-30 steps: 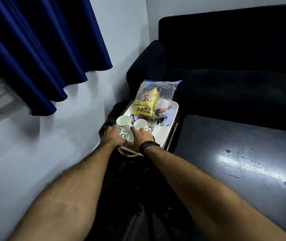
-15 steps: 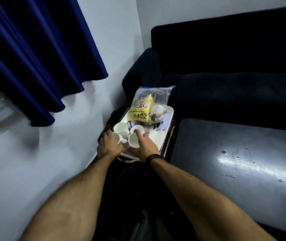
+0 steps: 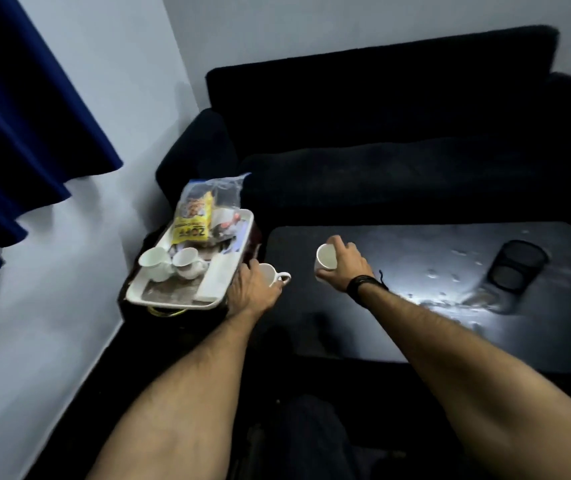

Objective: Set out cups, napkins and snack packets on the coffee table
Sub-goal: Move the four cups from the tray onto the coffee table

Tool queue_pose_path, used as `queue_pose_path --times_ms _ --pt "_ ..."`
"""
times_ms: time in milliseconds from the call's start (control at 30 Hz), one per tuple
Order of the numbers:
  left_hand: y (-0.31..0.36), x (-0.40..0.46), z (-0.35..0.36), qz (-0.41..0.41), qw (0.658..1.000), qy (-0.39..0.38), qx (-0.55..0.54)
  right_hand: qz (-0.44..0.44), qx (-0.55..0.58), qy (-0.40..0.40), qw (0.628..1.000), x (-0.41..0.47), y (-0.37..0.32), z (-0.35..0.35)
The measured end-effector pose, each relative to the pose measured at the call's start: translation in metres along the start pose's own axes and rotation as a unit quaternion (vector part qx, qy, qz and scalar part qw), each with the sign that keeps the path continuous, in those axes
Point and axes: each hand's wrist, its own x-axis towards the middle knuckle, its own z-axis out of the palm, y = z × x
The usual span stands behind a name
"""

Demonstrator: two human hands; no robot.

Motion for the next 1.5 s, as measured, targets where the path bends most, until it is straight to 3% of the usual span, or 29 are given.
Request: queue_pose_path --times_ms 167,300,500,600,700,800,933,1033,1267,1500 --pt "0.083 -0.028 0.056 0.016 0.999 -0.032 -0.029 0.009 -0.138 -0.066 0.988 -0.018 0.084 -0.034" --pt "0.123 -0.039 0.095 -0.01 0.997 -0.07 -0.015 0.026 -0.169 -0.105 0.98 -0.022 0.126 -0.038" --pt "0.152 -0.033 0.132 -0.049 0.994 -0.094 -0.005 0.012 -0.197 -0.131 0.972 -0.005 0.156 -0.035" --pt "0.163 -0.021 0.136 -0.092 0.989 -0.1 -0.057 -0.009 -0.231 -0.13 0.964 0.003 0.157 -0.039" --pt "0.165 -0.009 0.138 -0.105 0.98 -0.144 -0.091 -0.001 -0.193 -0.021 0.981 -0.003 0.161 -0.034" --pt "0.16 -0.001 0.13 -0.082 0.974 -0.203 -0.056 0.043 -0.161 0.079 0.983 -0.013 0.162 -0.026" --pt "0.15 0.0 0.13 0.011 0.977 -0.207 -0.051 0.126 -0.11 0.03 0.985 -0.019 0.163 -0.015" --pt "0.146 -0.005 0.14 0.088 0.979 -0.17 -0.066 0.135 -0.076 0.03 0.987 -0.013 0.163 -0.012" --pt "0.161 0.009 0.151 0.068 0.98 -0.137 -0.13 0.13 0.038 -0.033 0.99 0.021 0.172 -0.024" --pt "0.177 0.032 0.165 0.039 0.974 -0.136 -0.178 0.101 0.059 -0.059 0.991 0.039 0.196 -0.031"
